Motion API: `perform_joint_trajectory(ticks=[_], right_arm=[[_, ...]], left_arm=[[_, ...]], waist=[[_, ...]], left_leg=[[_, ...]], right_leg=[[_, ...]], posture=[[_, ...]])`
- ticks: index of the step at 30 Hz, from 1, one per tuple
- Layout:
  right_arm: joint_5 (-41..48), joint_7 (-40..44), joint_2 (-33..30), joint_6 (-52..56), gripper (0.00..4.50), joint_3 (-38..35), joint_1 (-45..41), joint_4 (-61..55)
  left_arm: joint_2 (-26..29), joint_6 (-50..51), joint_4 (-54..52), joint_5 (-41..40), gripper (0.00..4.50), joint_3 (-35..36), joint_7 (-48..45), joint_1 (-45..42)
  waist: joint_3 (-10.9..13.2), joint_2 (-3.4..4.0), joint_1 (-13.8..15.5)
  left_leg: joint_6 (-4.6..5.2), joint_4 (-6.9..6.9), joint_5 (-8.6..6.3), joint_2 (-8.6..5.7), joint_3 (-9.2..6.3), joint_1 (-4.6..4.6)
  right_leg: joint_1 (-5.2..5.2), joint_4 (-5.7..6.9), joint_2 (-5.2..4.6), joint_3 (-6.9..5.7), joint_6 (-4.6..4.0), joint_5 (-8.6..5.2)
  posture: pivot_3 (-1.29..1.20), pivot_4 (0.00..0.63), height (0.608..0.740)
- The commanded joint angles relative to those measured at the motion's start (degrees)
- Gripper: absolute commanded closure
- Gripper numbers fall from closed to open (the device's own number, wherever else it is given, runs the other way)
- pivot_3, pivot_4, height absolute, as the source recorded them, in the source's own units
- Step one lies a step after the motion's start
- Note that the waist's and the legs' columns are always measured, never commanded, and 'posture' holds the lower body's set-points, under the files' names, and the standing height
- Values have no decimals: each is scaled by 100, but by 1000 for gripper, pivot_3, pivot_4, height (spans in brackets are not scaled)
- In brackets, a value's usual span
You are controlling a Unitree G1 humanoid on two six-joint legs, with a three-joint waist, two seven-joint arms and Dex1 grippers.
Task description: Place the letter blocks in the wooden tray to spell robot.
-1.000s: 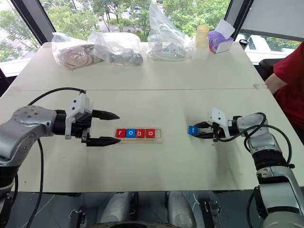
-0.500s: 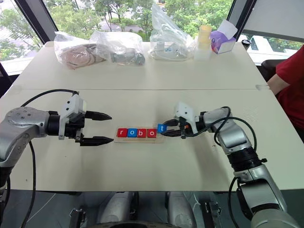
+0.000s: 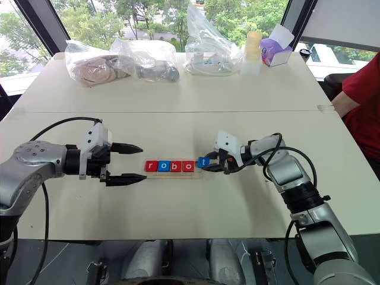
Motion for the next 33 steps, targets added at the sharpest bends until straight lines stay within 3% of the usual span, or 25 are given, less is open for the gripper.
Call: perform_joint_trajectory(ticks=[1,33], right_arm=[[14,16,16,-176,3376,19,-22,-216],[-100,-340,319,-172,3376,324,84,-410]], left_arm=[[-6,-54,-133,-62,0,138,26,-33],[-137,-169,-77,137,0,5,219,-84]], waist=[[0,0,0],[0,-1,1]], left_leg=[[0,0,0,0,0,0],[0,0,0,0,-1,0]], right_leg=[[0,0,0,0,0,0],[0,0,0,-1,0,0]], posture=[[0,150,740],[0,150,740]])
